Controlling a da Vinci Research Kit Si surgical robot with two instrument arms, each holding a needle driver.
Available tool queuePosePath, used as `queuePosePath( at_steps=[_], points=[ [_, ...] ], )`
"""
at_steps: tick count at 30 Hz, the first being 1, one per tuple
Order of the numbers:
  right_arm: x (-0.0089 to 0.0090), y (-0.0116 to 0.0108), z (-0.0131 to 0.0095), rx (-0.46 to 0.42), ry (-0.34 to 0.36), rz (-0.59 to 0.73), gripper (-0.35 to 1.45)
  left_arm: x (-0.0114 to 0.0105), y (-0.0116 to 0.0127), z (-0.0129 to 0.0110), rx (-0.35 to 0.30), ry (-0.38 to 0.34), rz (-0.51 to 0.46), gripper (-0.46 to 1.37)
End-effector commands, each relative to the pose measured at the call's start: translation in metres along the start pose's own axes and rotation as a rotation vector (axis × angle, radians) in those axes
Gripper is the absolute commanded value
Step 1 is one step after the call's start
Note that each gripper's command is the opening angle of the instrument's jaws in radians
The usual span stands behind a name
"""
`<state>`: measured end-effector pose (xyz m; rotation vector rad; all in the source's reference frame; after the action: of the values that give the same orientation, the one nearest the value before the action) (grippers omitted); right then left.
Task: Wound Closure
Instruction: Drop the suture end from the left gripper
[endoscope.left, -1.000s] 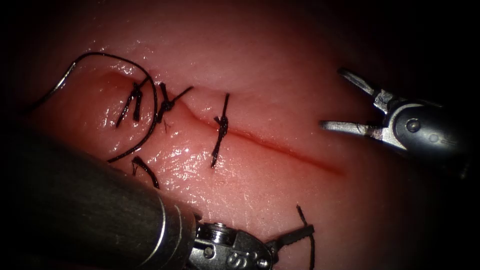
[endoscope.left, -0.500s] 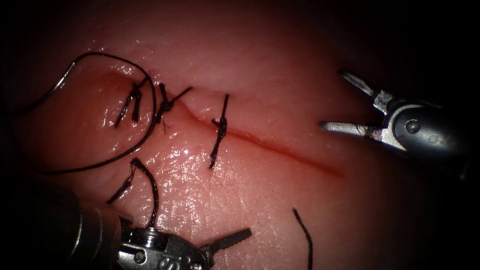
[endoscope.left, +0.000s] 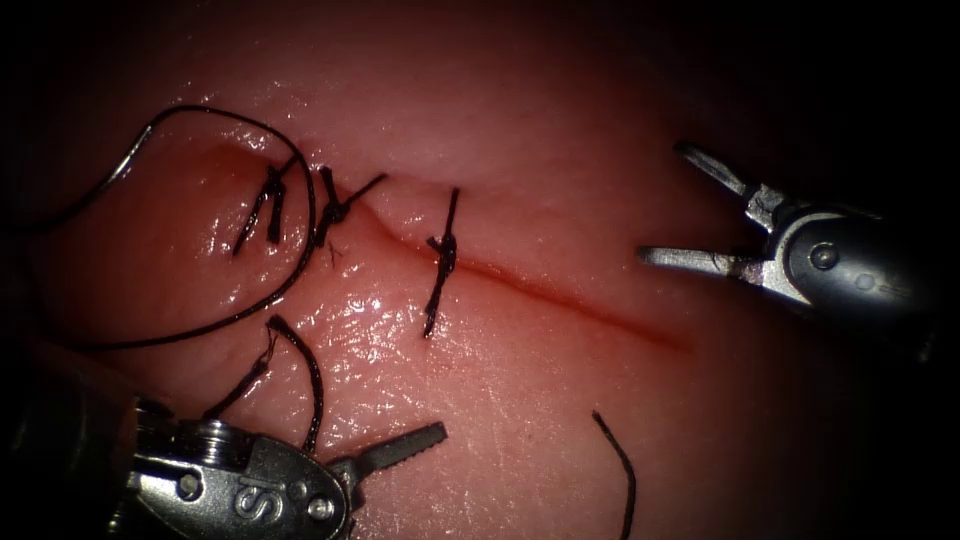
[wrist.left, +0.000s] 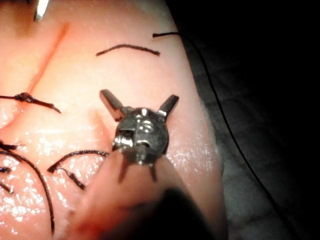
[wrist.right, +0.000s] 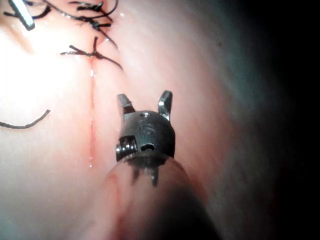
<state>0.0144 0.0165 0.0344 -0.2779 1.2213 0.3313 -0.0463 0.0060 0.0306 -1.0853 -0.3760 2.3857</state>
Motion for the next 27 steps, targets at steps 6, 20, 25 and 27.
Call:
queuePosePath(
  at_steps=[6,20,25,27],
  points=[
    [-0.0001,-0.0008,0.0006,0.032,-0.019,-0.014,1.25,0.0024,-0.0015,-0.0026,0.089,0.066,0.022,1.10],
    [0.0000,-0.0011,0.0006,0.062,-0.006,-0.015,1.22,0.0034,-0.0043,-0.0060,0.229,0.041,0.093,0.72],
    [0.0002,-0.0013,0.0007,0.074,0.000,-0.014,1.20,0.0032,-0.0044,-0.0060,0.213,0.044,0.108,0.76],
    [0.0003,-0.0015,0.0008,0.081,-0.002,-0.015,1.21,0.0031,-0.0044,-0.0062,0.213,0.044,0.109,0.76]
  ],
)
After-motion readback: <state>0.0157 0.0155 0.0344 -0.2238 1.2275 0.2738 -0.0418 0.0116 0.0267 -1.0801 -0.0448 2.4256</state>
